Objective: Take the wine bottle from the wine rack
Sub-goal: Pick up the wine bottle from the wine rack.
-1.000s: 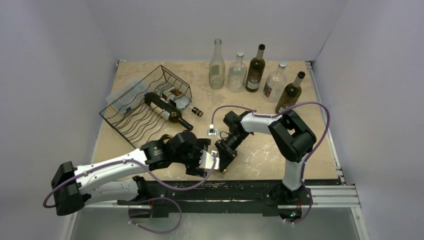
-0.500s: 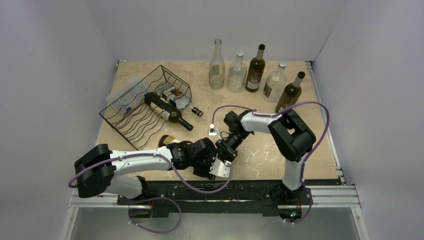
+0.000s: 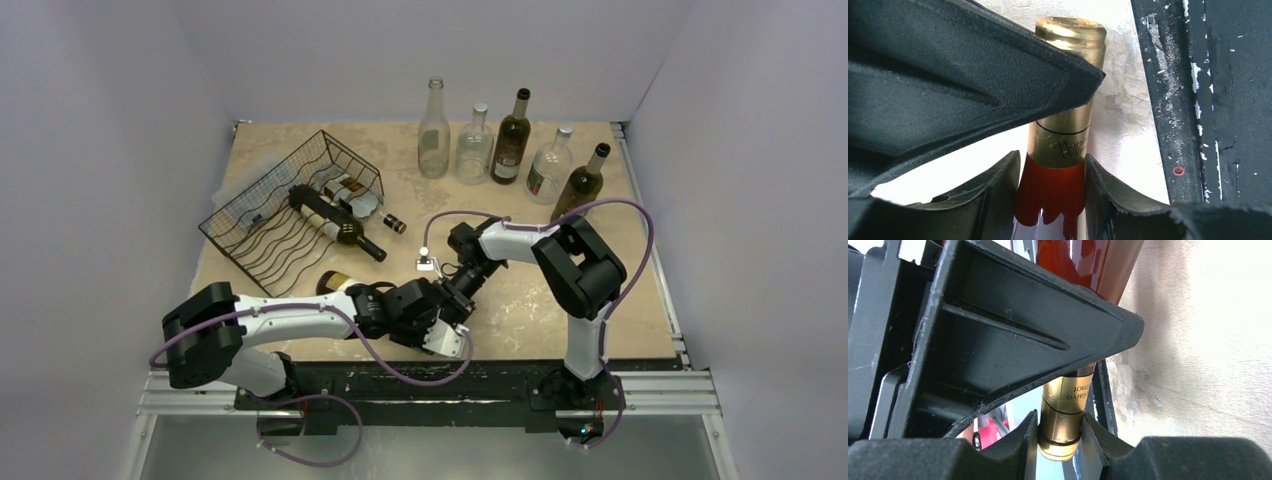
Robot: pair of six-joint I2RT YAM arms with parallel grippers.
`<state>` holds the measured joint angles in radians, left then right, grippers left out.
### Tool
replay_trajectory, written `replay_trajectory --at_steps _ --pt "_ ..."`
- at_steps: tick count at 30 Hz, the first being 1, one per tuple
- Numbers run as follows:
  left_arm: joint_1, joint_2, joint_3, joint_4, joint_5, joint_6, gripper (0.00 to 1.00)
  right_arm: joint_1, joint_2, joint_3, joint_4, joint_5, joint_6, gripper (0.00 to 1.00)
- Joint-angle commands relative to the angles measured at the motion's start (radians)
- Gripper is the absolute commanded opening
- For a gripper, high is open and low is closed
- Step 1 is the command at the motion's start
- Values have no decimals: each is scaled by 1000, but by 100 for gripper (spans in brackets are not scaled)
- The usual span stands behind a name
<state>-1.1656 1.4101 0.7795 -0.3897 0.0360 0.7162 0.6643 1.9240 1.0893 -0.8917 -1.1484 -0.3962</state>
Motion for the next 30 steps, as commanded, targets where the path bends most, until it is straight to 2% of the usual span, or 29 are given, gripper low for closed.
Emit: replay_trajectory --at_steps 1,5,7,18,23,26,30 --pt "0 -55 37 37 -33 -15 0 0 1 66 -103 -152 -124 38" --pt "0 -103 21 50 -33 -23 0 -11 -11 85 -166 -159 -198 63" --pt "0 -125 9 59 -33 -30 0 -22 -27 95 -201 -168 -238 67" --pt "0 -226 -54 92 -17 -96 0 -169 -244 92 -225 -139 -302 81" --pt "1 -291 -73 137 15 -152 0 -235 -425 55 -122 -72 -280 87" --pt "1 -333 -75 163 38 -189 0 -248 -556 20 -7 33 -231 90" --pt "3 -379 -76 205 64 -243 0 -248 -732 8 72 195 -280 95"
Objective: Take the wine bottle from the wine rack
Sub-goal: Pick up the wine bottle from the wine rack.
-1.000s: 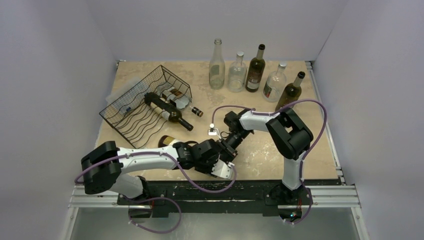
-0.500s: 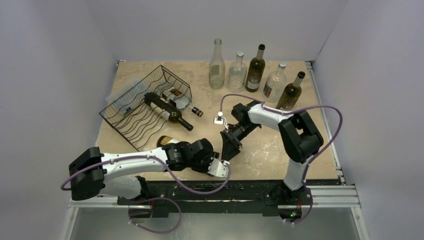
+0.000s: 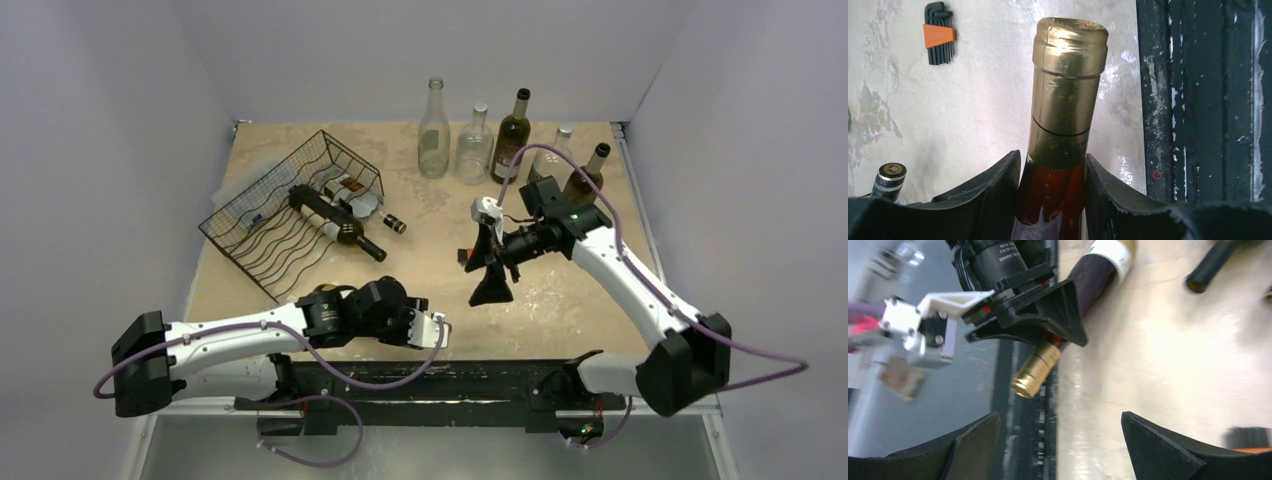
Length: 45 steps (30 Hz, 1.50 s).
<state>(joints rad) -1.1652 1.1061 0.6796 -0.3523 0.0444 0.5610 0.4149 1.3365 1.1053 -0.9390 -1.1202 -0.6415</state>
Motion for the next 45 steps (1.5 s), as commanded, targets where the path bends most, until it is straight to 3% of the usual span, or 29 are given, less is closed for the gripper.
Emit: replay_trajectory --at_steps 1,5,7,10,14,24,34,37,41,45 --pt "2 -83 24 182 62 -108 0 1 -183 2 118 196 -78 96" --pt "2 -101 35 228 76 -204 0 2 -302 5 126 222 -202 99" --pt "2 -101 32 272 85 -258 0 2 -342 -28 121 144 -254 99" --pt "2 -96 12 381 83 -315 0 2 -362 -46 22 14 -477 99" --pt "2 -63 19 470 56 -365 0 2 -382 -44 -45 -6 -589 99" --pt "2 23 135 477 6 -390 0 2 -450 -127 35 7 -530 99" --pt "2 9 152 495 16 -427 0 1 -459 -185 117 -4 -456 98" --pt "2 9 146 520 23 -450 0 2 -453 -190 143 -39 -421 95" --pt "2 17 140 561 26 -481 0 1 -444 -208 213 -97 -318 81" --pt "2 26 136 594 28 -503 0 2 -439 -219 246 -100 -282 74"
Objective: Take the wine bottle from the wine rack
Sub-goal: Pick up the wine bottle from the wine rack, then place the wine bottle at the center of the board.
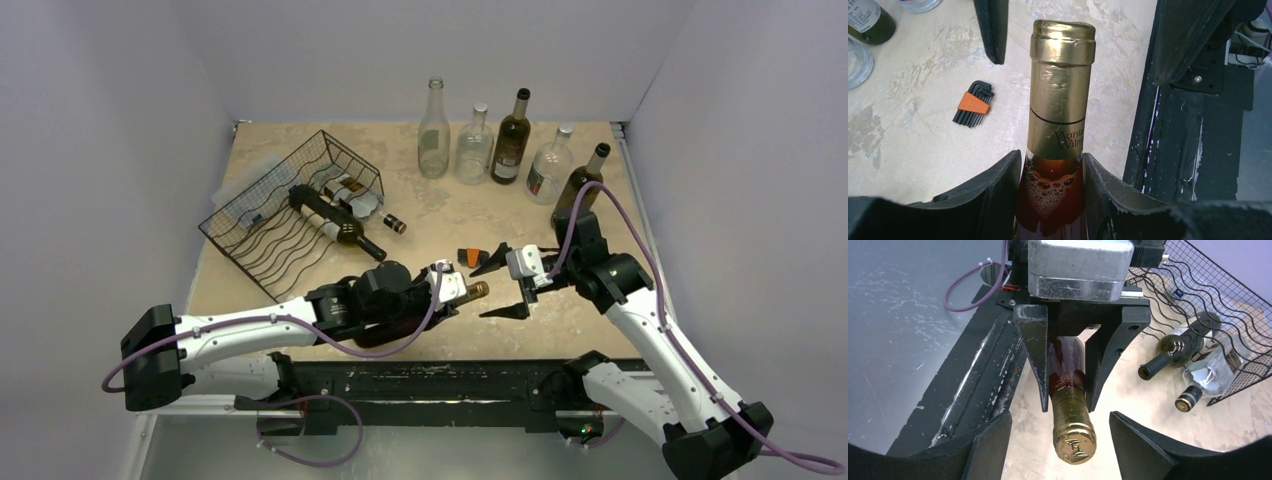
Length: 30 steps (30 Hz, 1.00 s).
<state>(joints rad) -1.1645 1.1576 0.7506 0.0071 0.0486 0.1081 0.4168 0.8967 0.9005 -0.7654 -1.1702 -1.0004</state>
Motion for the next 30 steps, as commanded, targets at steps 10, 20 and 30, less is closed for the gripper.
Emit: replay_trajectory --at_steps 10,20,30 --pt "2 -28 42 294 40 -96 0 -1 -9 -51 145 -51 151 65" --pt "2 -21 20 341 45 -134 0 -1 2 -48 161 -87 184 55" --pt "2 -26 10 347 46 -136 0 -3 1 -47 186 -93 232 23"
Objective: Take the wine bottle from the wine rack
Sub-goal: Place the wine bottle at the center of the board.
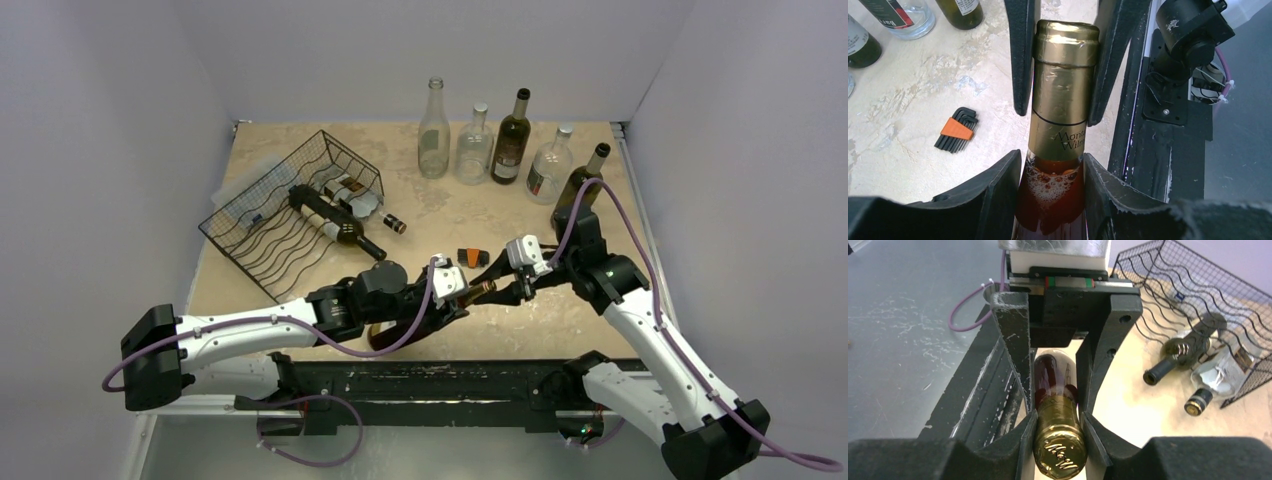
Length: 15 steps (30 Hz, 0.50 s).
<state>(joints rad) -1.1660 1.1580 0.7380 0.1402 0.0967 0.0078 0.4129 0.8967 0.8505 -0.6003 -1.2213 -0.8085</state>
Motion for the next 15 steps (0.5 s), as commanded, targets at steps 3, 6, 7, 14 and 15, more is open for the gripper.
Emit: replay_trajectory --at_steps 3,6,7,14,15 --pt "3 -32 14 224 16 -32 0 -10 3 17 19 -49 60 5" --pt "7 -32 15 218 30 -33 7 -28 10 51 4 -41 82 0" --pt "10 -32 15 215 34 -37 15 -33 15 66 2 -35 97 0" --pt "16 -24 19 176 15 -72 73 -73 59 169 -32 41 148 0" --pt "17 -28 17 172 11 -73 75 -78 62 176 -32 45 155 0"
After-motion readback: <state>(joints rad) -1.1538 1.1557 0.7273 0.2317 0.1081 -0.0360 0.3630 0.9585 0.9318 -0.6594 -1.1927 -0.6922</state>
